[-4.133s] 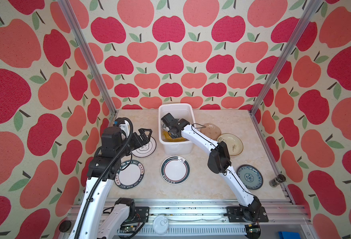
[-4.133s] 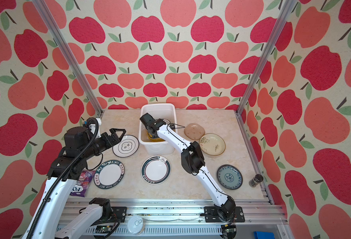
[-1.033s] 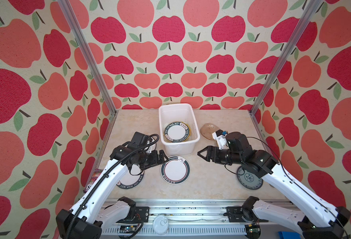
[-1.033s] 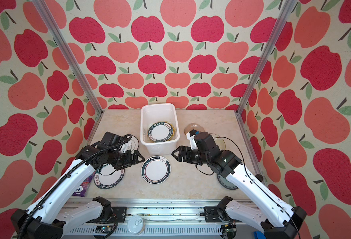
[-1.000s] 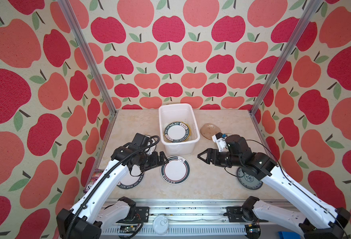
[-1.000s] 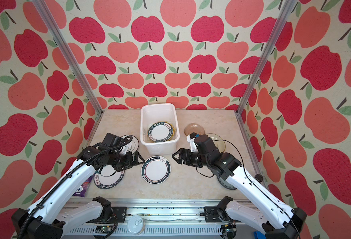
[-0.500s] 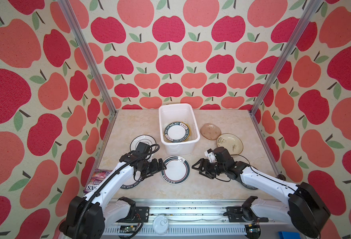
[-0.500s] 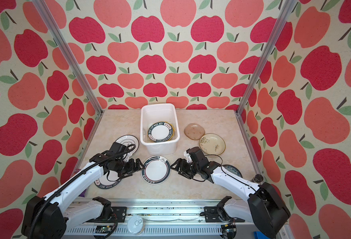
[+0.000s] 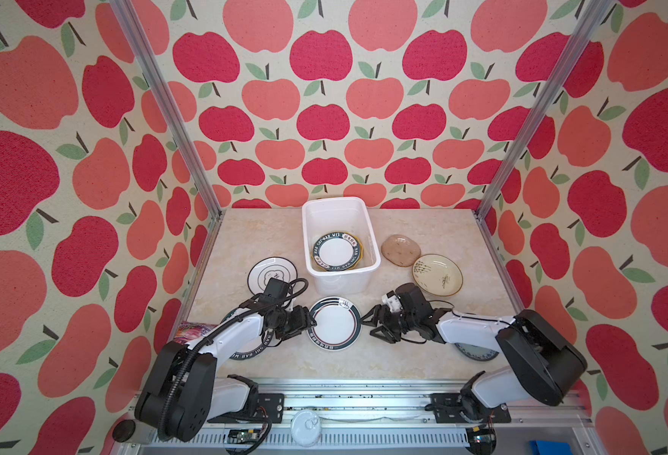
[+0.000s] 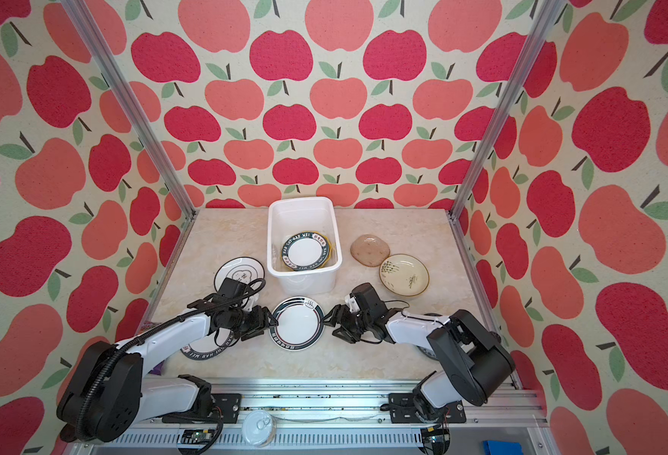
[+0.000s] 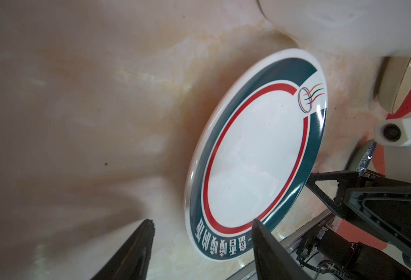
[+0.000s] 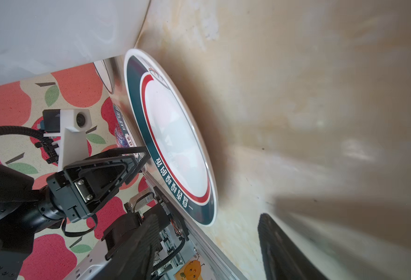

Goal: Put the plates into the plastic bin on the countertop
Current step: 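Close the left gripper on the plate rim while the right gripper pushes its edge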

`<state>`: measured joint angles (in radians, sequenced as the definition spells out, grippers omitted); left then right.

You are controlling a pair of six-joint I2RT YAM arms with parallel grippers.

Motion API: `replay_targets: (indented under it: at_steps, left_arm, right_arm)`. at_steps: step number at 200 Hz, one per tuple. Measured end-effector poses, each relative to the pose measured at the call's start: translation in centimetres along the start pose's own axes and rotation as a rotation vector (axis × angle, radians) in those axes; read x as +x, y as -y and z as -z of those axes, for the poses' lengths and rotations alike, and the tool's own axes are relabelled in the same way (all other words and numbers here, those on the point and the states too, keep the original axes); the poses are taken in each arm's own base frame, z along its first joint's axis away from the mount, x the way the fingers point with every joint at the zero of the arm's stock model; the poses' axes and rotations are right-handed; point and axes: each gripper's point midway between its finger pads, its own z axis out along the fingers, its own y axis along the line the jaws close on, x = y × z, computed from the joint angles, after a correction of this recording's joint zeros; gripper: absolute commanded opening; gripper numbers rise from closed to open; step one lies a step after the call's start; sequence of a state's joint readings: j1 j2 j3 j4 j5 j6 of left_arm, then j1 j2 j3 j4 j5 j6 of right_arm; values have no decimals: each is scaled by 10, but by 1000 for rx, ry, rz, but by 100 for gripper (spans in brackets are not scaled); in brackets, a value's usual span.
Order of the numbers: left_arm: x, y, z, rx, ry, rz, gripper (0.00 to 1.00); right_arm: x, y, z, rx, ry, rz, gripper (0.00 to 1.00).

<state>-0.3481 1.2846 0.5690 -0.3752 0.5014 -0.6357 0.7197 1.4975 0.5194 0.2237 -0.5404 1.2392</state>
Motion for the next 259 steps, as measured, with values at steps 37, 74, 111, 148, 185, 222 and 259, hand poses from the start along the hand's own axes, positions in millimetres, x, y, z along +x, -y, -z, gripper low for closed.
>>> replay_targets:
  at_steps: [37, 74, 111, 148, 185, 222, 259]
  left_arm:
    - [-1, -2, -13, 13, -19, 6, 47]
    - [-3, 1, -19, 29, -24, -4, 32]
    - [-4, 1, -24, 36, -24, -4, 19]
    - [-8, 7, -21, 74, 9, 11, 4]
    - [-11, 15, -12, 118, 66, -1, 0]
    - [-9, 19, -4, 144, 93, -9, 0]
    - [-5, 24, 5, 172, 119, -23, 0]
  right_arm:
    - [-6, -7, -9, -6, -17, -2, 64]
    - [-12, -14, -24, -19, -38, 10, 56]
    - [-9, -17, -32, -29, -66, 17, 49]
    - [-9, -12, -32, -13, -67, 6, 40]
    - [-10, -8, -32, 3, -64, -4, 34]
    - [-8, -8, -32, 11, -59, 0, 34]
    - [-3, -13, -28, 21, -48, 29, 28]
